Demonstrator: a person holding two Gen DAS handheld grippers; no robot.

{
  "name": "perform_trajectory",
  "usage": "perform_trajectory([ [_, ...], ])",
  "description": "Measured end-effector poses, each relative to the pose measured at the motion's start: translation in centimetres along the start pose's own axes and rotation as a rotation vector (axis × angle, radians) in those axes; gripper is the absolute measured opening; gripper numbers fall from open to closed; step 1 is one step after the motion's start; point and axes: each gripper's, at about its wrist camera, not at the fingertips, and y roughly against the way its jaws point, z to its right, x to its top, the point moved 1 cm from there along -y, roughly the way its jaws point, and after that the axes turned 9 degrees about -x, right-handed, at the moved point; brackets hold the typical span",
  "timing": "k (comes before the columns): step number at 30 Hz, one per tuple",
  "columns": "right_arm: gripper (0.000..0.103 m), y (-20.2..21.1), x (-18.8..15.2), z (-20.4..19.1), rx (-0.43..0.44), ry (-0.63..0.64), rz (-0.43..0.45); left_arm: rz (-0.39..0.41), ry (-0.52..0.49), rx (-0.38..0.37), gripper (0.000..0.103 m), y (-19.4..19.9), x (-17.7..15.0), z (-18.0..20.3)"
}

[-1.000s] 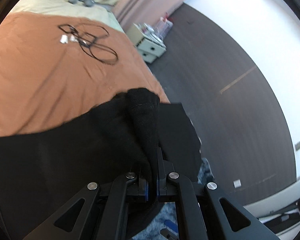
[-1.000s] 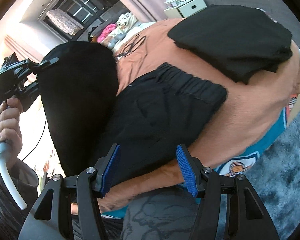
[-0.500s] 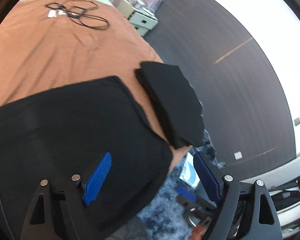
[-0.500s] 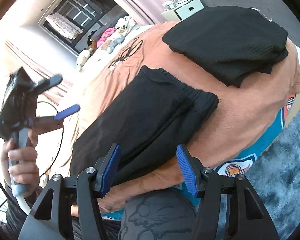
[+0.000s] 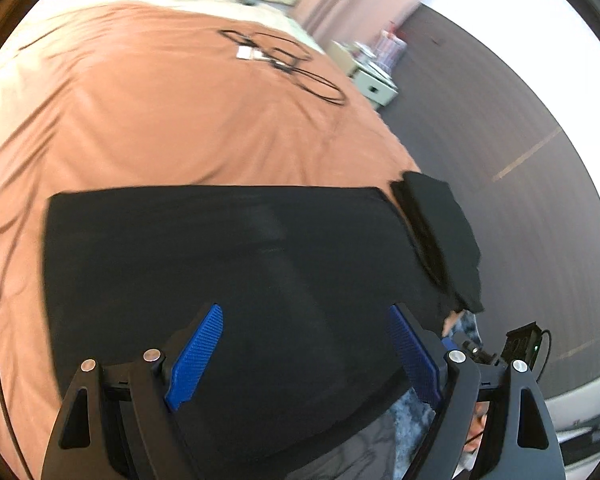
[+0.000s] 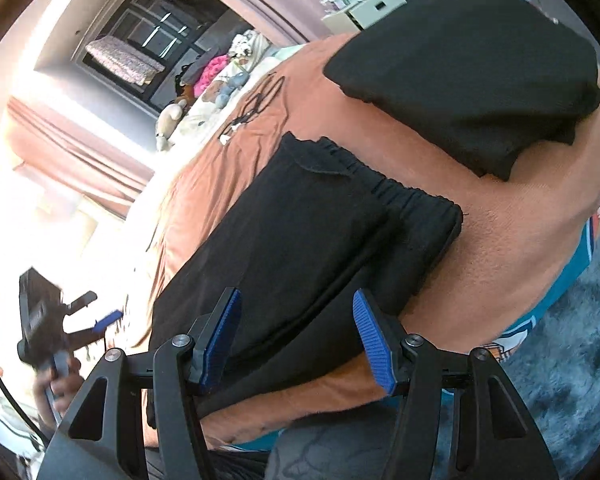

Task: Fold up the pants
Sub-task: 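Close the right gripper on the waistband while the left gripper moves to the folded edge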

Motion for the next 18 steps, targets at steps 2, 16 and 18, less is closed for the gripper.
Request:
perform_trajectory([
  [2,0.057,-0.8,0.4,0.2,0.011,-0.016,-0.014,0.016,0.024,0.022,0.086,1.1,-0.5,-1.6],
  [16,0.013,-3.2,3.0,0.6,-0.032,-0.054,-0.004,0.105,0.215,0.124,0.086,7.2,-5.8,-10.3],
  [18,0.005,-2.9,3.2,0.3,-0.028,-0.043,0.006,0.104,0.244,0.128,0.085,7.3,-6.3,-11.4],
])
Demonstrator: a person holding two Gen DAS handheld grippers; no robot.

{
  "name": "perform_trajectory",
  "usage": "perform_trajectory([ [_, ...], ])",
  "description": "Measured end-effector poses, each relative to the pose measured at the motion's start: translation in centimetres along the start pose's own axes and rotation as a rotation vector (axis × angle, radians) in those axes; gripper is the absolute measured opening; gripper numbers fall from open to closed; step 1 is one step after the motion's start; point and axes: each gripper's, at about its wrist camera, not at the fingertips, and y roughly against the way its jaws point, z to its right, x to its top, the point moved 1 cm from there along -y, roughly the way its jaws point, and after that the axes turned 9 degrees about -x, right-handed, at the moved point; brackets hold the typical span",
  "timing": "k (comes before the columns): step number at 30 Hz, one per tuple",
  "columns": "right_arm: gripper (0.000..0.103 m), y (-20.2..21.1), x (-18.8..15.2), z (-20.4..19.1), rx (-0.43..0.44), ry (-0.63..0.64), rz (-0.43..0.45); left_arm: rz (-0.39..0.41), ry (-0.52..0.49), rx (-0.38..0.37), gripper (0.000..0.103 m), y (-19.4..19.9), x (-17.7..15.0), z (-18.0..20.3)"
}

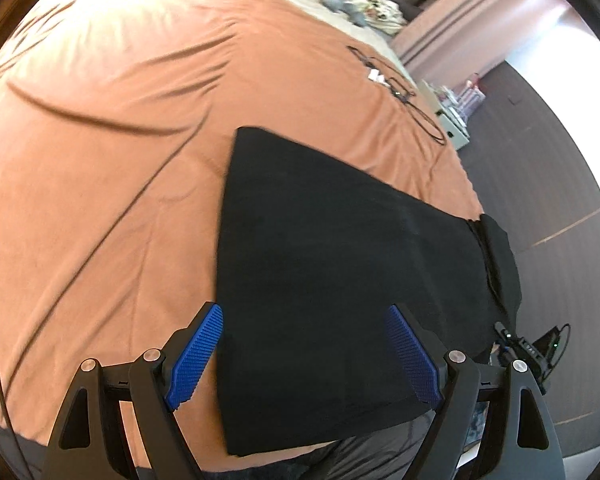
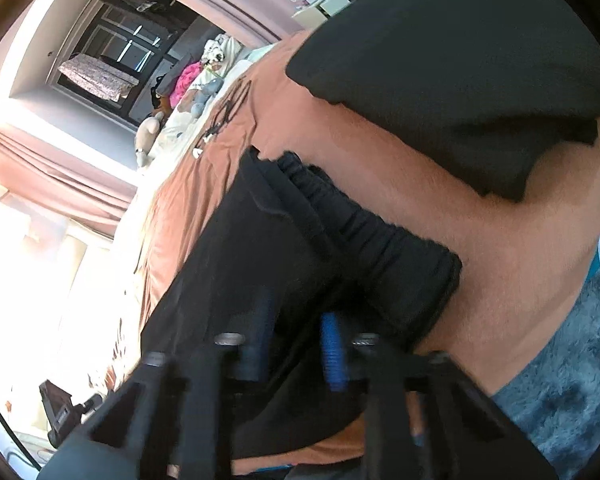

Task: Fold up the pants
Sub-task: 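Close the right gripper on the waistband while the left gripper moves to the folded edge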

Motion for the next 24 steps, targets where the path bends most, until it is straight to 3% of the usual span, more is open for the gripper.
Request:
perform_trajectory([
  [9,0.001,5.4,-0.6,-3.3,0.036,0.087,0.113,-0.026,0.055,0.025,0.084,-0.2,-1.1,-3.3],
  [14,0.001,6.6,-2.8,-0.9,-0.002,0.056,0.128,-0.043,0.084,0.021,0.078,-0.6,-1.7,-4.5],
  [18,0.002,4.9,-3.8,0.1,-0.036,0.056,0.061,-0.061,0.094,0.016,0.072,-1.6,-1.8,-5.2],
  [20,0.003,3.2,-4.0,1.0,-0.061,0.03,-0.003,-0.076,0.109,0.006,0.063,-2.2,-1.8,-5.5],
  [23,0.009,3.3,-4.8,1.4,-0.046,0.003,-0.01,-0.091,0.123,-0.007,0.061,-2.8,-1.9,-5.8],
  [24,0.018,3.6,-5.1,1.2,-0.062,0.011,0.0,-0.093,0.126,-0.008,0.061,-3.0,-1.9,-5.9],
])
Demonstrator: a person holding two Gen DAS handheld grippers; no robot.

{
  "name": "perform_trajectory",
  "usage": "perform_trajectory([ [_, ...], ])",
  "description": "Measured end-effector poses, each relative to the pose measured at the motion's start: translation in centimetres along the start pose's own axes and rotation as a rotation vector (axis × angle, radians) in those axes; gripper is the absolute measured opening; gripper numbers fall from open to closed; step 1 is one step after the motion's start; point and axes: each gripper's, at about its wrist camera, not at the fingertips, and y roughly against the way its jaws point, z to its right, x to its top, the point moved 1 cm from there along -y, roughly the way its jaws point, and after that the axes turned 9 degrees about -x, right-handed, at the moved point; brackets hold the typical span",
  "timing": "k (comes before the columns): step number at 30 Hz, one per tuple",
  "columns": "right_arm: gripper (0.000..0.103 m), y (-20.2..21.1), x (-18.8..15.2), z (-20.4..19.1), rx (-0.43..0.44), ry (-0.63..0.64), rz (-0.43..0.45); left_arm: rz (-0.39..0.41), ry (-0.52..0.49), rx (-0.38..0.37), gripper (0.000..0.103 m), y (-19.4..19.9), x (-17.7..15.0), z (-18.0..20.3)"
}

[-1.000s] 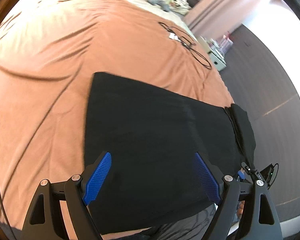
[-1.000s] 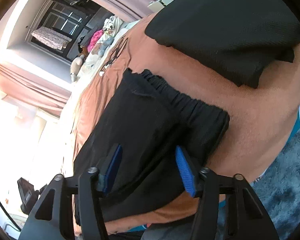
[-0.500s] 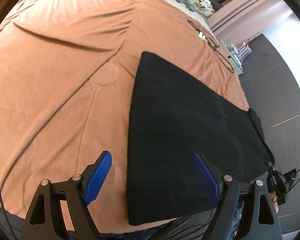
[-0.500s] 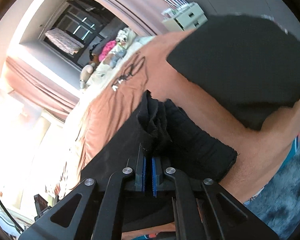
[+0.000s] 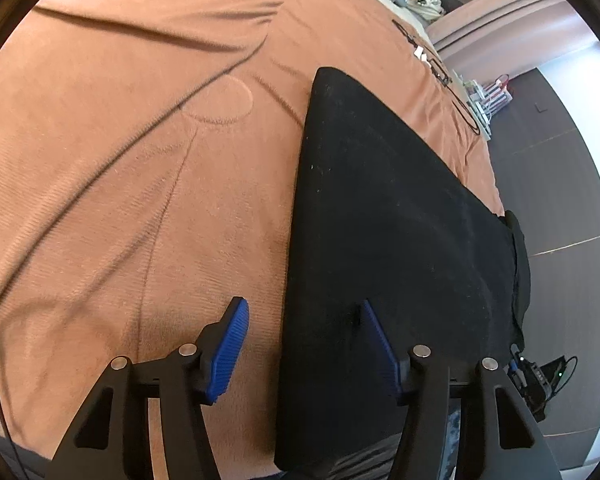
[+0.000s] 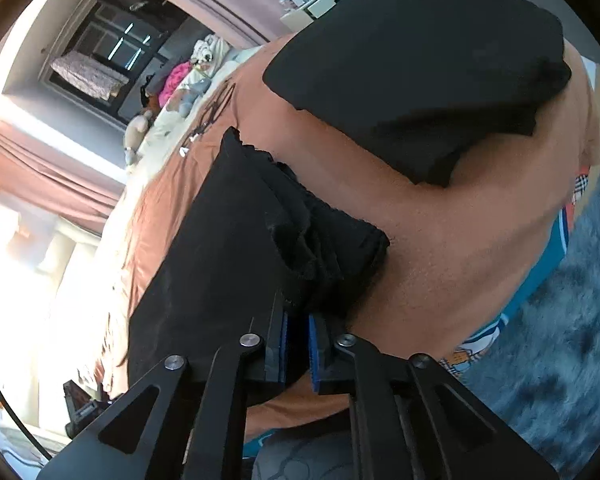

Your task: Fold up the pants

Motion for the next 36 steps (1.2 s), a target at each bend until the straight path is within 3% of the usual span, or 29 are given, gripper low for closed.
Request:
perform_trajectory([
  [3,0.053,0.8,-0.6,-0.2,0.008,0.0,0.019,0.005,0.003,-0.015,0.06,-0.3,0.5,-0.1],
  [4,0.058,1.2,-0.9,-0.1,0.012,-0.002,0.027,0.007,0.0,-0.017,0.059,-0.3,0.7,-0.1],
  [11,0.058,-0.3,-0.8,1.3,0.044,-0.016,-0.023,0.005,0.0,-0.042,0.04,-1.7,2.9,0.1],
  [19,0.058,-3.5,0.3,1.3,0.081,-0.043,-0.097,0.008,0.006,-0.047,0.033,-3.0,5.5,0.3],
  [28,0.058,-5.1,1.6,0.4,0.058,-0.034,-0.072,0.014,0.031,-0.067,0.03,-4.8,8.5,0.2],
  [31,0.049,-5.5,1.5,-0.3,0.043,-0.035,-0.06,0.017,0.026,-0.068,0.021,-4.8,9.0,0.4],
  [32,0.042,-5.6,1.5,-0.4,0.046,-0.034,-0.062,0.02,0.023,-0.071,0.013,-4.7,9.0,0.5],
  [34,0.026,-5.6,1.4,-0.8,0.06,-0.033,-0.072,0.032,0.021,-0.064,0.008,-4.1,9.0,0.6],
  [36,0.021,-5.5,1.3,-1.2,0.059,-0.024,-0.071,0.055,0.031,-0.064,0.006,-3.2,9.0,1.0],
])
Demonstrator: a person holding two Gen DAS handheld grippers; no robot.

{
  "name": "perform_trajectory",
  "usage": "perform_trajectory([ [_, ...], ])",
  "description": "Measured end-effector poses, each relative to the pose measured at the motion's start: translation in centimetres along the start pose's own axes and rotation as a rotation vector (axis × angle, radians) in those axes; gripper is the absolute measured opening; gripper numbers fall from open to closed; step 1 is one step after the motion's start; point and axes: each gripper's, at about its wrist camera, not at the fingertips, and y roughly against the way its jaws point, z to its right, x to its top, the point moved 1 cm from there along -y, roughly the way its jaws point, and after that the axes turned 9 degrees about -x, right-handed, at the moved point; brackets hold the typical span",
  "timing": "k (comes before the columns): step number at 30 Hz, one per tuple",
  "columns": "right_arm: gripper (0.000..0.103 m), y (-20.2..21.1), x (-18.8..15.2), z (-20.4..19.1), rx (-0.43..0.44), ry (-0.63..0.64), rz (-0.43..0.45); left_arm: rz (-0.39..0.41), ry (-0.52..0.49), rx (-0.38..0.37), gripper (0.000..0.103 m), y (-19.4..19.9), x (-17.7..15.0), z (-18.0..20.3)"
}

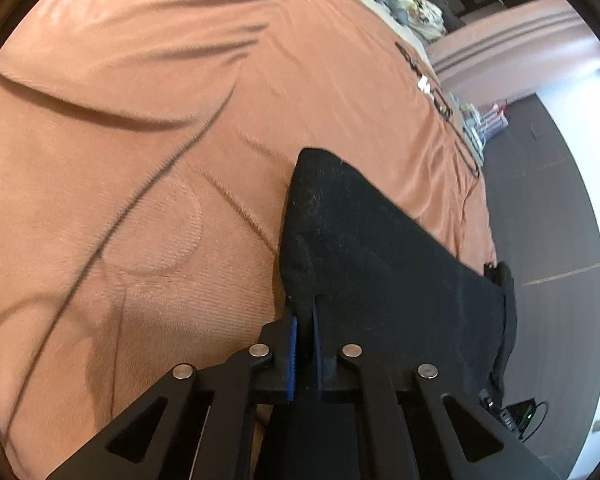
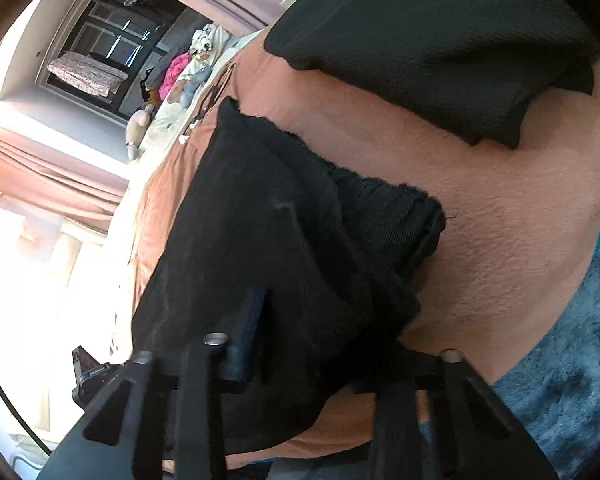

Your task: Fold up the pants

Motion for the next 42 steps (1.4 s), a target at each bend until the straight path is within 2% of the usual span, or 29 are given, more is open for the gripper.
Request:
perform_trajectory([
  [4,0.014,0.7,-0.1,-0.5,0.019,-0.005,0.006,0.025,-0.02,-0.01,0.006,1.5,0.3,1.4],
  [14,0.011,0.5,-1.3,-3.0,0.043,0.048,0.003,0.074,-0.052,-0.03,0.005,5.6,1.1,1.9],
  [27,0.011,-3.9,-4.1,-8.9,0.048,0.136,-0.074,0.171,-0.03,0.006,0.005,13.5,2.7,-2.7],
  [42,0.011,-8.8,-4.6,-15.1,0.075,0.239,-0.147,0.246,0.012,0.048,0.005,19.8,5.0,-7.9],
])
